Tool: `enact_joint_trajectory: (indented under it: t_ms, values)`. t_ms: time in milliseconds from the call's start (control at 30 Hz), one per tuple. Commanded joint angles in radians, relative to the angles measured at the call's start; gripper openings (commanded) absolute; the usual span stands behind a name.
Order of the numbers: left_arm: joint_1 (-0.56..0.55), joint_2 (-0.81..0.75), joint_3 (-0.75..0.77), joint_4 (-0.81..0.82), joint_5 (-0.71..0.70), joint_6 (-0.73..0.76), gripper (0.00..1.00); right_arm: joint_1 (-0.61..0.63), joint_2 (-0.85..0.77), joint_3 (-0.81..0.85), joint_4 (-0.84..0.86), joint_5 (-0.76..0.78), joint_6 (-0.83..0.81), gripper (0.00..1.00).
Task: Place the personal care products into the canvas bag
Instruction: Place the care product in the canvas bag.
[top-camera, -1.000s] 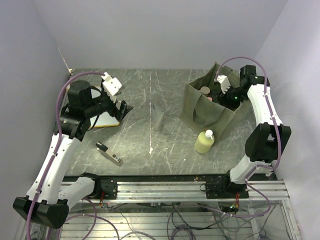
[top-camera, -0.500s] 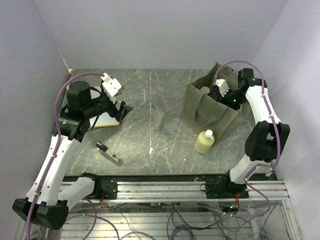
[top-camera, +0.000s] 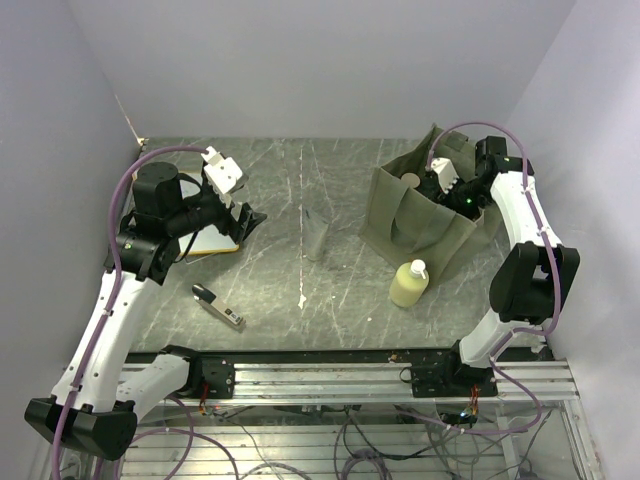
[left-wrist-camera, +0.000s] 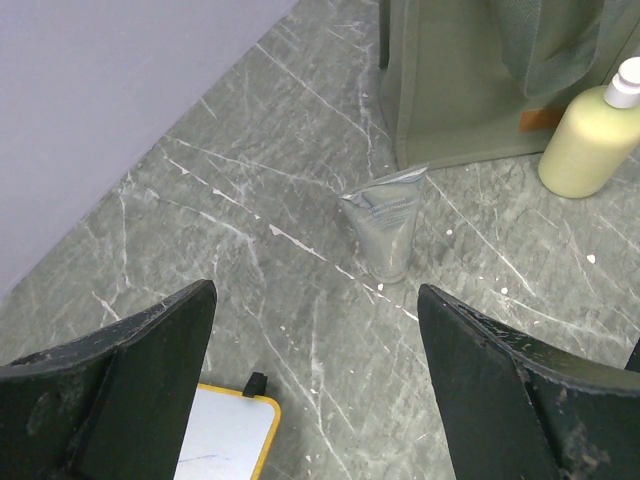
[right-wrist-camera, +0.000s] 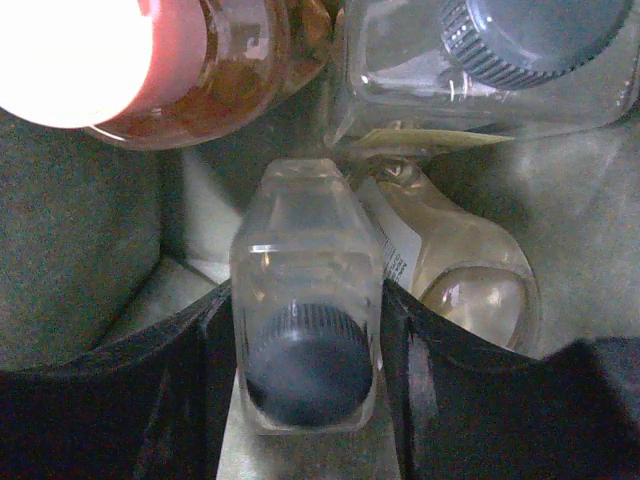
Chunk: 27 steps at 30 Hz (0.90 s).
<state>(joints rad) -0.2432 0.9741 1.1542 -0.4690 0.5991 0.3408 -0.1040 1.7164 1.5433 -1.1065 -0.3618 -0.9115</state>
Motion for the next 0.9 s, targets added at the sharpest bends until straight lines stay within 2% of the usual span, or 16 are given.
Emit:
enact_joint_trajectory:
  t_ms: [0,200,633,867]
  values:
    - [0.010,-0.018,-0.003,0.004,0.027,0.018,0.93,-0.006,0.004,0.037,0.057,0.052,-0.008,0.56]
    - [0.010,-0.014,0.000,0.001,0.028,0.021,0.93,-0.002,0.008,0.063,0.048,0.057,0.001,0.63]
    - [0.010,-0.009,0.001,-0.008,0.025,0.036,0.93,0.007,0.008,0.171,-0.015,0.020,0.009,0.65]
    - [0.010,-0.007,0.002,-0.011,0.024,0.040,0.93,0.007,-0.024,0.272,0.003,-0.005,0.098,0.67]
